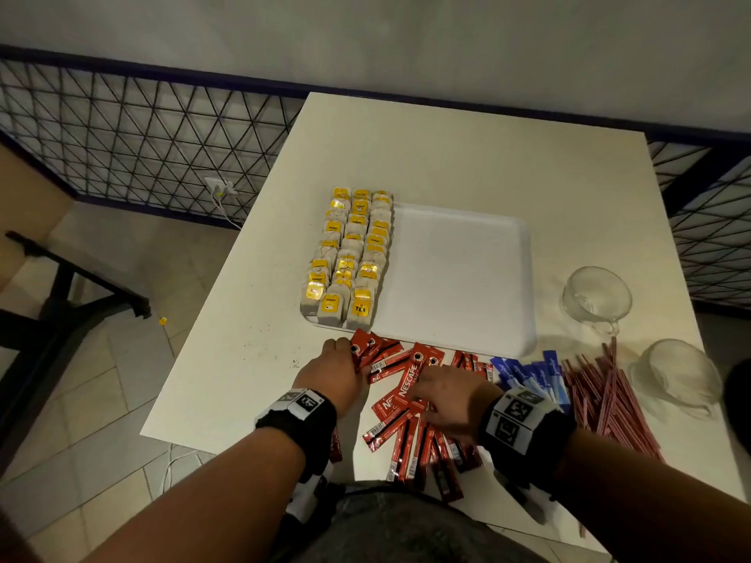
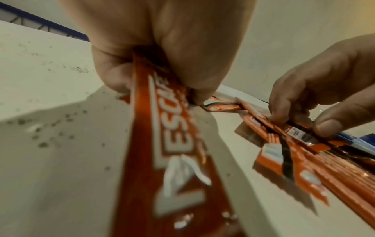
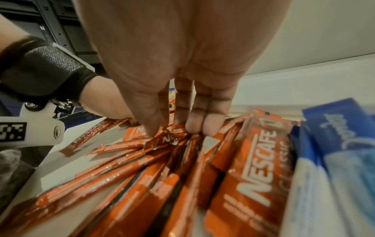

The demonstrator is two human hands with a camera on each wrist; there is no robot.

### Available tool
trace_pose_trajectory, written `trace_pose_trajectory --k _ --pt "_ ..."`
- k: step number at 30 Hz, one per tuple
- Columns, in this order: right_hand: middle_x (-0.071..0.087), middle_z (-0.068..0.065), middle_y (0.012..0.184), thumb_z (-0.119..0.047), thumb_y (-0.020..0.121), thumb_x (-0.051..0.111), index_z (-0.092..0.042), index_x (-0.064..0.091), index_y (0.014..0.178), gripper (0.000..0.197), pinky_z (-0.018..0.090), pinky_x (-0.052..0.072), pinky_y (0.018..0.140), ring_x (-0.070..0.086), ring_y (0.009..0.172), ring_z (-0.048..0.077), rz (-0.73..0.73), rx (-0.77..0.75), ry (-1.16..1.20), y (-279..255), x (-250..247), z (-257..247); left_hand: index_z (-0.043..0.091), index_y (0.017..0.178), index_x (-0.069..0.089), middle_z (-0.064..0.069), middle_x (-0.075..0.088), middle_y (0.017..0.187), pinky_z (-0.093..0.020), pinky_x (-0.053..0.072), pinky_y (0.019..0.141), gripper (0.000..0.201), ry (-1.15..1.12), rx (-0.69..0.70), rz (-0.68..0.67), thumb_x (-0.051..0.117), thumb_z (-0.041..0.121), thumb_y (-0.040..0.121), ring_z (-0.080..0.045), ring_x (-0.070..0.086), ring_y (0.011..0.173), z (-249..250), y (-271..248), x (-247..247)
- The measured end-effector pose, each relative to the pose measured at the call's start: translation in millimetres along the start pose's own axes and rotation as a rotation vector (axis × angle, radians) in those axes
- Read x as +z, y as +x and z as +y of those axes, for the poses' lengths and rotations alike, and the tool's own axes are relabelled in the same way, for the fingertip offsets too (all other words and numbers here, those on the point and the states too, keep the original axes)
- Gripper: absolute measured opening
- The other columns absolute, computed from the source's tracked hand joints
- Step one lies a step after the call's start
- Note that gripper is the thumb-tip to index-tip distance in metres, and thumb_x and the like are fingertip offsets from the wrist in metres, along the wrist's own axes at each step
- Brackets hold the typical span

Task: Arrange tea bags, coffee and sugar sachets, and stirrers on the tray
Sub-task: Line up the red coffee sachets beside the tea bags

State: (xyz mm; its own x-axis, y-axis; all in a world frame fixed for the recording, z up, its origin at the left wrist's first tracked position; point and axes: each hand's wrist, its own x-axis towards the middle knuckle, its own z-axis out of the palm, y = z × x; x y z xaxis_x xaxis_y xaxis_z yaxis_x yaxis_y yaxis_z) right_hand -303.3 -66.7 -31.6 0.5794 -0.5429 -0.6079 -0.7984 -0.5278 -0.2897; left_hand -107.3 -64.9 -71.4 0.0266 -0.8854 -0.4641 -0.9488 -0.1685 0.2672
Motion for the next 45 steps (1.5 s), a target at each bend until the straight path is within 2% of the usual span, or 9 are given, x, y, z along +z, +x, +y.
trace_pose_trajectory --k 12,18,21,25,29,32,40,43,45 --pt "0.051 0.002 0.13 -0.024 0.093 0.054 -0.021 0.05 0.132 0.039 0.036 0.043 0.104 0.05 0.12 0.02 0.035 0.063 0.053 4.3 1.8 -2.5 0.014 0.103 0.057 -0.008 0.066 0.105 -0.029 0.043 0.074 0.028 0.068 0.213 -0.135 0.055 0.039 0.092 -0.027 0.062 0.096 -0.5 15.9 -24.8" --pt "0.058 -0.006 0.109 -0.045 0.095 0.047 -0.025 0.06 0.109 0.027 0.031 0.052 0.087 0.059 0.099 0.014 0.144 0.143 0.156 9.8 -3.8 1.7 0.013 0.103 0.059 -0.007 0.066 0.098 -0.025 0.041 0.071 0.022 -0.091 0.348 -0.195 0.058 0.031 0.09 -0.024 0.062 0.09 -19.0 14.0 -53.6" --pt "0.055 -0.006 0.089 -0.045 0.098 0.039 -0.018 0.06 0.097 0.034 0.026 0.046 0.073 0.055 0.08 0.011 0.303 0.212 0.18 18.0 -20.5 -4.2 0.016 0.097 0.057 -0.002 0.066 0.084 -0.025 0.047 0.064 0.014 -0.271 0.324 -0.126 0.058 0.028 0.091 -0.02 0.063 0.074 -25.8 21.1 -70.9" --pt "0.059 -0.008 0.077 -0.031 0.097 0.049 -0.018 0.062 0.098 0.018 0.029 0.046 0.069 0.056 0.068 0.01 0.538 0.212 0.595 28.5 -49.4 -19.4 0.019 0.089 0.058 0.002 0.065 0.068 -0.028 0.054 0.055 0.008 -0.524 0.346 -0.051 0.06 0.026 0.091 -0.017 0.065 0.057 -15.0 24.7 -97.6" --pt "0.068 0.0 0.07 -0.026 0.099 0.049 -0.019 0.06 0.082 0.021 0.035 0.056 0.071 0.066 0.066 0.014 0.579 0.147 0.887 39.6 -75.9 -35.0 0.013 0.091 0.061 -0.004 0.068 0.073 -0.031 0.054 0.058 0.022 -0.594 0.423 -0.059 0.062 0.035 0.09 -0.02 0.066 0.062 -4.4 29.6 -109.8" --pt "0.071 0.01 0.078 -0.022 0.099 0.048 -0.012 0.06 0.083 0.022 0.043 0.058 0.078 0.071 0.075 0.023 0.579 0.187 1.033 43.2 -82.7 -38.6 0.015 0.094 0.06 0.004 0.064 0.071 -0.024 0.05 0.059 0.016 -0.539 0.461 -0.038 0.062 0.03 0.091 -0.009 0.059 0.06 -5.2 34.9 -111.4" --pt "0.072 0.007 0.083 -0.029 0.092 0.055 -0.008 0.063 0.087 0.023 0.05 0.055 0.085 0.072 0.076 0.016 0.672 0.33 1.117 52.3 -80.7 -46.5 0.025 0.112 0.057 0.008 0.067 0.099 -0.023 0.049 0.078 0.029 -0.637 0.501 -0.061 0.068 0.029 0.086 -0.006 0.063 0.089 -8.2 40.7 -110.2" --pt "0.067 0.007 0.078 -0.021 0.09 0.053 -0.013 0.065 0.078 0.018 0.05 0.053 0.085 0.068 0.077 0.021 0.698 0.267 1.1 47.6 -93.1 -56.5 0.027 0.116 0.056 0.009 0.068 0.104 -0.028 0.051 0.085 0.032 -0.747 0.472 0.017 0.066 0.028 0.085 -0.007 0.064 0.096 -8.4 40.9 -108.1" --pt "0.061 0.0 0.081 -0.02 0.087 0.052 -0.022 0.065 0.084 0.013 0.05 0.053 0.084 0.064 0.08 0.025 0.745 0.244 1.109 44.8 -99.4 -63.3 0.027 0.109 0.06 0.005 0.07 0.099 -0.036 0.054 0.086 0.027 -0.887 0.387 0.085 0.064 0.028 0.082 -0.013 0.066 0.092 -8.4 42.4 -108.7"
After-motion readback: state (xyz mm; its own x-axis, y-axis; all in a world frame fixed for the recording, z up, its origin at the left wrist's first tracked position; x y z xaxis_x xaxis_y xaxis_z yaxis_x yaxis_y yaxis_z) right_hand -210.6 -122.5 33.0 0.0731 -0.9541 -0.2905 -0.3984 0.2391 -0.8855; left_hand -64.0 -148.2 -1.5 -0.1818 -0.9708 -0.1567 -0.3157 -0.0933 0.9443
